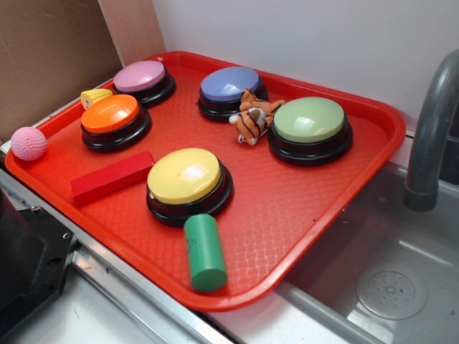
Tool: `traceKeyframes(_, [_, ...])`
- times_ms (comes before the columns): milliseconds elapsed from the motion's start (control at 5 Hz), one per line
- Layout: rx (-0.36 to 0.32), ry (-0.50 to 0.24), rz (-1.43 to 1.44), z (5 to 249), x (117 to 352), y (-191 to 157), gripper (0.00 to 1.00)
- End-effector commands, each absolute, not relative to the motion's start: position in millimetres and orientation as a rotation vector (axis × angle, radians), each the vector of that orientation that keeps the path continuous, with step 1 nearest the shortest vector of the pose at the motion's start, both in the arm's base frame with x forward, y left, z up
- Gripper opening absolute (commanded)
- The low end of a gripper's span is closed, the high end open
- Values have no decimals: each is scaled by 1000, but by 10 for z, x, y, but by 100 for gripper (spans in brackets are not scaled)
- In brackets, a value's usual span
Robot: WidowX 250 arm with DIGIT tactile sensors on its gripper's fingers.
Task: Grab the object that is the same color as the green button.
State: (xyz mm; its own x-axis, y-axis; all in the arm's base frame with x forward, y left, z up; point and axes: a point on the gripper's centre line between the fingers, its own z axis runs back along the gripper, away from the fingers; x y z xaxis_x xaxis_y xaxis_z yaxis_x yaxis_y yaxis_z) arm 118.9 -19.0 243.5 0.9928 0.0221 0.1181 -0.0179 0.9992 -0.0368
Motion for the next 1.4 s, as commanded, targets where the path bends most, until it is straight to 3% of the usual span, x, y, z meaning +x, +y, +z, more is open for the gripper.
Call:
traceKeyframes(0, [-36,-119,20,2435,1189,-190,100])
traceKeyframes(200, [-75,-99,26,2307,1288,-326,100])
traceKeyframes(400, [-89,-137,58,2210,1352,-431,100])
traceKeyframes(1000, [-36,-172,402,1457,1394,-962,100])
traceKeyframes(1200, [-15,-137,472,1172,1407,-1082,100])
